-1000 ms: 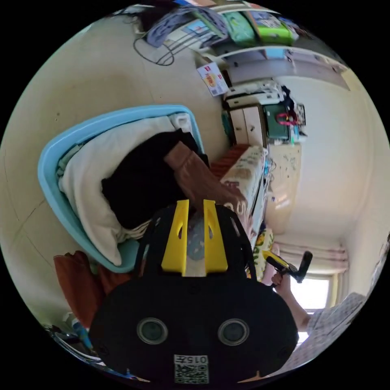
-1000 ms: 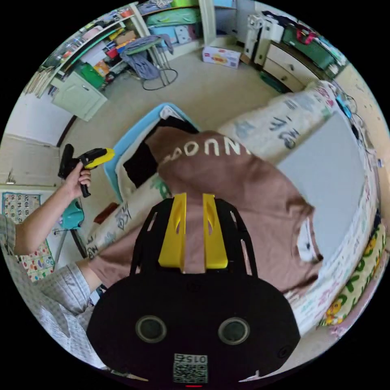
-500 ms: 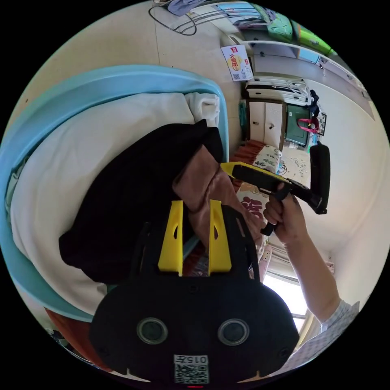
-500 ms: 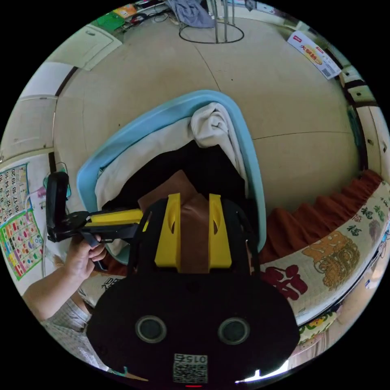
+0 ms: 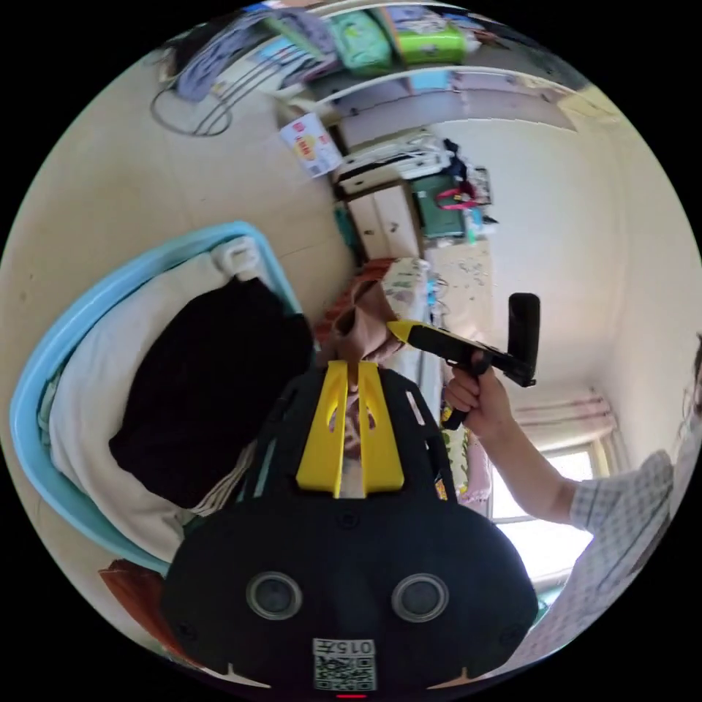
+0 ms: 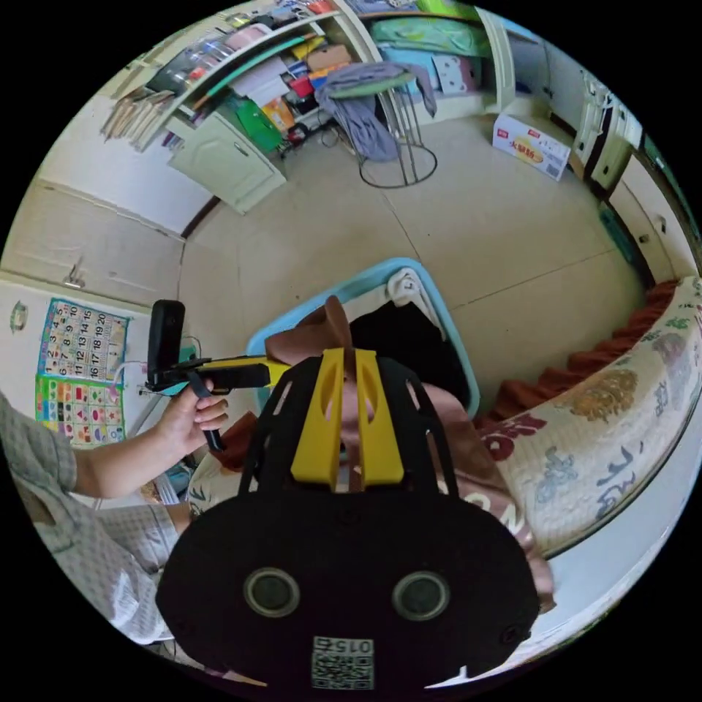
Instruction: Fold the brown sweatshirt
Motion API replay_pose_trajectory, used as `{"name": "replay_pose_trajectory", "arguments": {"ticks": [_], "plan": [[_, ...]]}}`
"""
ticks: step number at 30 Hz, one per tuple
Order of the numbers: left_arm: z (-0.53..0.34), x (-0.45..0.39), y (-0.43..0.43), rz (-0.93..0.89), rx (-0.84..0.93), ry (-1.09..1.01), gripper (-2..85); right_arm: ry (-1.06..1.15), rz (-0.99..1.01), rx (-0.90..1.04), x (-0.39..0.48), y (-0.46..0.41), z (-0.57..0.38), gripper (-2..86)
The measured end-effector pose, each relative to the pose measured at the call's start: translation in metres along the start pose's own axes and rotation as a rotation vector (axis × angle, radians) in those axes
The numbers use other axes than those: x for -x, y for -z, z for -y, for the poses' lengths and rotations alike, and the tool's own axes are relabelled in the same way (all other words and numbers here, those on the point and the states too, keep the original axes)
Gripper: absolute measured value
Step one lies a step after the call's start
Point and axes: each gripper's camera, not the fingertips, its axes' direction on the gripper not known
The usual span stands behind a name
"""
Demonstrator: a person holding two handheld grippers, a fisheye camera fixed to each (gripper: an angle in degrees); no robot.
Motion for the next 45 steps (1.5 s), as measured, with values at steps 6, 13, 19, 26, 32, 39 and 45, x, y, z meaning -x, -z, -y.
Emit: {"name": "replay_pose_trajectory", "arguments": {"ticks": [6,13,19,26,32,39,45], "plan": [[-0.093,-0.124,-0.001,-0.115,0.117,-0.332,0.1,-0.118,-0.069,-0.182,0.041,0.132,-0.186,3.7],[-0.271,-0.201,-0.065,-0.13,0.472,-0.586,0.2,-0.373,-0.191,-0.153,0.092,0.15,-0.447,3.5],[-0.425,-0.197,-0.123,-0.001,0.743,-0.712,-0.2,-0.553,-0.261,-0.02,0.108,0.073,-0.605,3.4],[-0.518,-0.168,-0.164,0.132,0.911,-0.726,-0.6,-0.796,-0.155,-0.002,0.093,0.018,-0.716,3.2],[-0.534,-0.171,-0.175,0.18,0.913,-0.734,0.9,-0.869,-0.183,-0.113,0.094,0.031,-0.766,2.2],[-0.558,-0.182,-0.204,0.147,0.93,-0.807,5.3,-0.816,0.082,-0.178,0.072,-0.005,-0.756,6.2],[-0.588,-0.184,-0.227,0.24,0.994,-0.837,9.1,-0.78,0.054,-0.099,0.074,-0.021,-0.762,5.1]]}}
